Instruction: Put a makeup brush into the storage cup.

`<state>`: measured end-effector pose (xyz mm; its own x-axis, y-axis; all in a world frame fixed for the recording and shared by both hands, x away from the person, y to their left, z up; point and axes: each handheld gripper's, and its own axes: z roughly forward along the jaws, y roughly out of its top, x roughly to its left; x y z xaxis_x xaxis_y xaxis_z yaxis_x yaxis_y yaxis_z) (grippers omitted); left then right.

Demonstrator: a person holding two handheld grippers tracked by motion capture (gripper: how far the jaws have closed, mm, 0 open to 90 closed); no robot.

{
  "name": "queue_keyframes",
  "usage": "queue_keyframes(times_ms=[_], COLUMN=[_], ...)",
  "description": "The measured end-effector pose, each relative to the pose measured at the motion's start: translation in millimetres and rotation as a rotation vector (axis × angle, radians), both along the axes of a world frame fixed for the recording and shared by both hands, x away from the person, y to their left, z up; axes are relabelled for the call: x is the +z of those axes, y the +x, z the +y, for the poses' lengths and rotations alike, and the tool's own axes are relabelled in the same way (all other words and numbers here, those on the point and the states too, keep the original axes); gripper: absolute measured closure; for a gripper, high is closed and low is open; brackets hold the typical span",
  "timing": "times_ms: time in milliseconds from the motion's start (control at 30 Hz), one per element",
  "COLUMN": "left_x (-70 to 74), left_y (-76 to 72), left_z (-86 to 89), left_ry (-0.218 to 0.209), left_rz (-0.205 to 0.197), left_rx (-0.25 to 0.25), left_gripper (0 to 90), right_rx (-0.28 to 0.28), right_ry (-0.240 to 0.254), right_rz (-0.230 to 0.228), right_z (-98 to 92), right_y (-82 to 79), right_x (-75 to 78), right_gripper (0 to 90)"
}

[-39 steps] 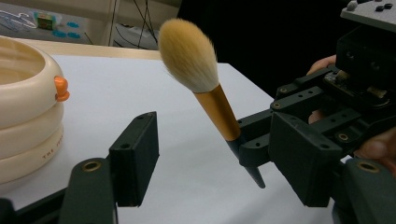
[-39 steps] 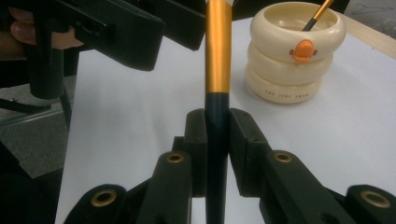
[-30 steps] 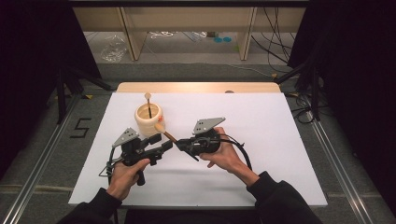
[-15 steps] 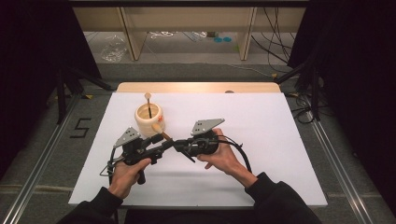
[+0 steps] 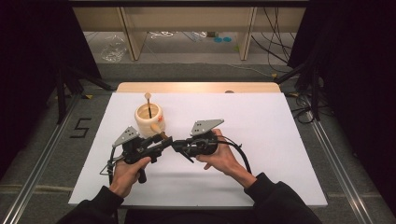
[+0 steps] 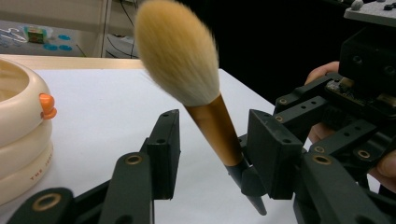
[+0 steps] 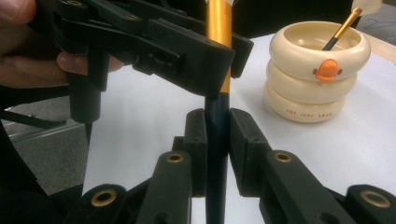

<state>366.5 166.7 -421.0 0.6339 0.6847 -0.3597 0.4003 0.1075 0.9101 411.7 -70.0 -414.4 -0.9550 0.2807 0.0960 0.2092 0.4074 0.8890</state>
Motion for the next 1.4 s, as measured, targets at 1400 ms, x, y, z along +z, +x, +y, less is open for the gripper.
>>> queue_keyframes(times_ms=[1400], left_x=[2.8], left_y=[-3.7], left_z=[3.0], left_ry=[-0.037], left_rz=[-0.058], left_rx=[-0.078], left_gripper=[76.0], right_rx=[0.057], right_ry=[-0.032], right_rz=[0.048], right_z=[8.8], right_y=[-1.5], right_x=[-8.1], right_gripper=[78.7])
